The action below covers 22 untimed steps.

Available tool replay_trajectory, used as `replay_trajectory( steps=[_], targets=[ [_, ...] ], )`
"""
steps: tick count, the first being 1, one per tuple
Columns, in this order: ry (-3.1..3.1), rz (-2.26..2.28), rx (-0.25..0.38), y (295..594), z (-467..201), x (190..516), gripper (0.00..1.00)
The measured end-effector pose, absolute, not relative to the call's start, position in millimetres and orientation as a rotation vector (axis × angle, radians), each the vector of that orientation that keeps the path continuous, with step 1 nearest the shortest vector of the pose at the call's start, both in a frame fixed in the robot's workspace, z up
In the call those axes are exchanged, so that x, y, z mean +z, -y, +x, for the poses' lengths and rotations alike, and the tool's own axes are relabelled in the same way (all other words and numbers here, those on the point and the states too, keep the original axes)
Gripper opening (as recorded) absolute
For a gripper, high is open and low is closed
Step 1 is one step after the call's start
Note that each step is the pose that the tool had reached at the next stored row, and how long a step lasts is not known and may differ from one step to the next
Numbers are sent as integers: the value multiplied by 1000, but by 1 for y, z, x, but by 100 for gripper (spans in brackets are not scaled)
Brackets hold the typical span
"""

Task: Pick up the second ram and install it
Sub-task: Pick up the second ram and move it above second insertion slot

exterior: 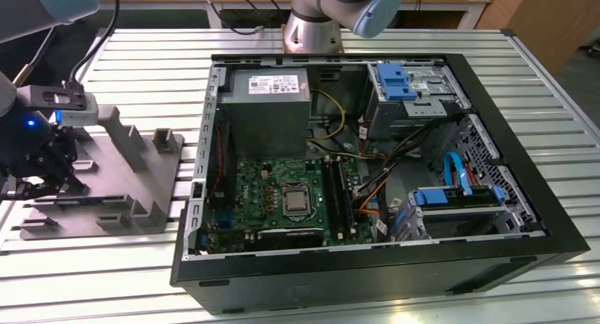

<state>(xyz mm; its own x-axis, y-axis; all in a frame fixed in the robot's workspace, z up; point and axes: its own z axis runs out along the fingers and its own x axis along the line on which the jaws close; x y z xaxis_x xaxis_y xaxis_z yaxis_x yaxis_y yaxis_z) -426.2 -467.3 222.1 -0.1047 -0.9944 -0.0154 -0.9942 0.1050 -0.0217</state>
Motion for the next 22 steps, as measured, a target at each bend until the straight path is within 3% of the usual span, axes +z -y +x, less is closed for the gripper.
replay_trajectory(
  steps=[4,18,20,22],
  targets=[
    [-2343,-2108,39,467,-426,222,10],
    [-2316,-2157,29,467,-426,222,11],
    [-2315,-2157,29,467,-426,222,23],
    [-2315,-2157,29,467,-426,222,23]
  ],
)
